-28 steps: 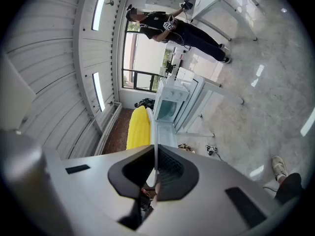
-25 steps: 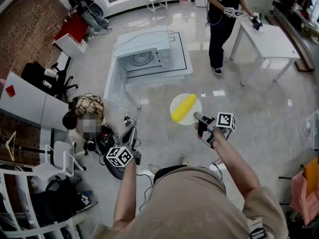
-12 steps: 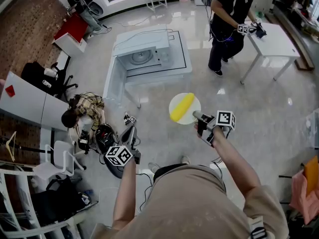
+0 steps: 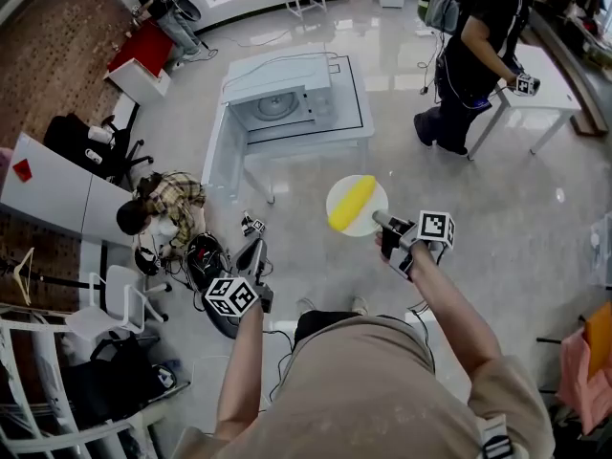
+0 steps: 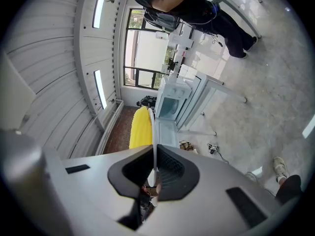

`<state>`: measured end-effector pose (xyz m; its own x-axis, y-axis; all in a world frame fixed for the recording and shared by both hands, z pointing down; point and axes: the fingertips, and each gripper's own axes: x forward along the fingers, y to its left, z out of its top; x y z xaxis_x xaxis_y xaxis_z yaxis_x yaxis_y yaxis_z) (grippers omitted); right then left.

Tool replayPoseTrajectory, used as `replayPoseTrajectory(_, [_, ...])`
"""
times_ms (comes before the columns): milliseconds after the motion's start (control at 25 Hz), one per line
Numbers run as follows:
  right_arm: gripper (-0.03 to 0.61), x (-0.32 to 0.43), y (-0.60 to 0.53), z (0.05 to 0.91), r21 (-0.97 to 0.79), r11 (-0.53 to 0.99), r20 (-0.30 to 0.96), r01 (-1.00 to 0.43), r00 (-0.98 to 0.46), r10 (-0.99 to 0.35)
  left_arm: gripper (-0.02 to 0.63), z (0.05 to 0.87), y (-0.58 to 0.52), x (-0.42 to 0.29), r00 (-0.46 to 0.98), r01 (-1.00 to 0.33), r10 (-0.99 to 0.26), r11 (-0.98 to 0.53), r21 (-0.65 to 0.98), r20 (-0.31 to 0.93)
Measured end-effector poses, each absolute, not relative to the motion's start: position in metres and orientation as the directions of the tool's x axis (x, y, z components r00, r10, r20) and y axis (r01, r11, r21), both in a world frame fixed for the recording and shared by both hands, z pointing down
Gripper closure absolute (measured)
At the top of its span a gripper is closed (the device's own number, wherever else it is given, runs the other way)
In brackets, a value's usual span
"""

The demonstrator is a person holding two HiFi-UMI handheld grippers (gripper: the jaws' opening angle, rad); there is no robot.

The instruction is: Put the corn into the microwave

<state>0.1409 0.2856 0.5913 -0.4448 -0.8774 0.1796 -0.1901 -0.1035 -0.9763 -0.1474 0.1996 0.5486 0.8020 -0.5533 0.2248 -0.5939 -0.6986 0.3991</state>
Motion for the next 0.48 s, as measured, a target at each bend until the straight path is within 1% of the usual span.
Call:
replayPoseTrajectory(320, [0.564,0.12,0.265,0.583,-0.977,-0.094,0.175,-0.194,-0.458,-0.871,0.607,0.543,0.186,-0.17,0.794,-0.608,-0.556,-0.717,0.341,0.246])
replayPoseTrajectory(480, [0.563,0.108,0.247,0.584,-0.977,-0.092,0.171,-0.19,-0.458,-0.872,0.607,0.547,0.164,-0.183,0.792,-0.61,-0.558,-0.714,0.344,0.247])
